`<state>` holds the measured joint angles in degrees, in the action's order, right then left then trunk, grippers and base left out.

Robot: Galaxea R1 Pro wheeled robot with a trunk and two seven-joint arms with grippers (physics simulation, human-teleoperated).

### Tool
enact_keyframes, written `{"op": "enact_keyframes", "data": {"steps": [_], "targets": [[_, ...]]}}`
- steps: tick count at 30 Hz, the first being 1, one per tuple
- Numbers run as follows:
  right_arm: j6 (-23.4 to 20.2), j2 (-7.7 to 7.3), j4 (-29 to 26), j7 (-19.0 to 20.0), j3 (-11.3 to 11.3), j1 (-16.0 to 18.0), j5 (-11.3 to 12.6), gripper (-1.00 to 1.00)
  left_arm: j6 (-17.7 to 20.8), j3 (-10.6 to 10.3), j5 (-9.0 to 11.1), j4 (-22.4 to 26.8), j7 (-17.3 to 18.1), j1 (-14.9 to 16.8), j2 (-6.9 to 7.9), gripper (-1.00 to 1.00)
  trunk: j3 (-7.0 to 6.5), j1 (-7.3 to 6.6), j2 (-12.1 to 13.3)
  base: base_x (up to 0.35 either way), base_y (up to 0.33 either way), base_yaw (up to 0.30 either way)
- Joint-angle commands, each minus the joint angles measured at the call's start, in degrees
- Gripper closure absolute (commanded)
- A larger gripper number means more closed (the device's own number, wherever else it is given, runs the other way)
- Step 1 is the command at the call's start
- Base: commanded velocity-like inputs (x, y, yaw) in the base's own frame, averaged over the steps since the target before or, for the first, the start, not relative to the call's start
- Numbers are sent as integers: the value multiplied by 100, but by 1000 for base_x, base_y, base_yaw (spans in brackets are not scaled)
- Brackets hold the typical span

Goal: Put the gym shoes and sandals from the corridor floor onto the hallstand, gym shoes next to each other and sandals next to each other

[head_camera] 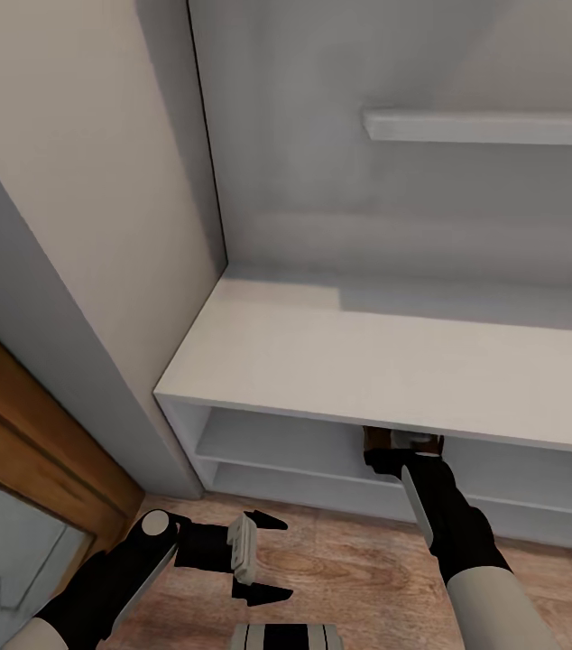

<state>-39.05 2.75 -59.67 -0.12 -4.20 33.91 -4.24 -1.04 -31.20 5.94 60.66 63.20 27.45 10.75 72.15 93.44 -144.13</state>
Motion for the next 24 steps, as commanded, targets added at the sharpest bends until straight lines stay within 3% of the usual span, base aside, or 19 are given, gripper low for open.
{"op": "enact_keyframes", "data": {"steps": [1, 9, 10, 24], "targets": [[-33, 6, -5, 3, -12, 2, -25, 100, -10, -18, 30, -2, -1, 6, 6, -100, 5, -1, -2, 0, 0, 0], [-33, 6, -4, 3, -11, 2, -25, 100, -10, -18, 30, -2, -1, 6, 6, -100, 5, -1, -2, 0, 0, 0], [-33, 6, -6, 3, -11, 2, -25, -100, -10, -18, 30, -2, -1, 6, 6, -100, 5, -1, -2, 0, 0, 0], [-33, 6, -2, 3, -11, 3, -25, -100, -17, -18, 36, -2, -1, 6, 9, -100, 5, -1, -2, 0, 0, 0]]}}
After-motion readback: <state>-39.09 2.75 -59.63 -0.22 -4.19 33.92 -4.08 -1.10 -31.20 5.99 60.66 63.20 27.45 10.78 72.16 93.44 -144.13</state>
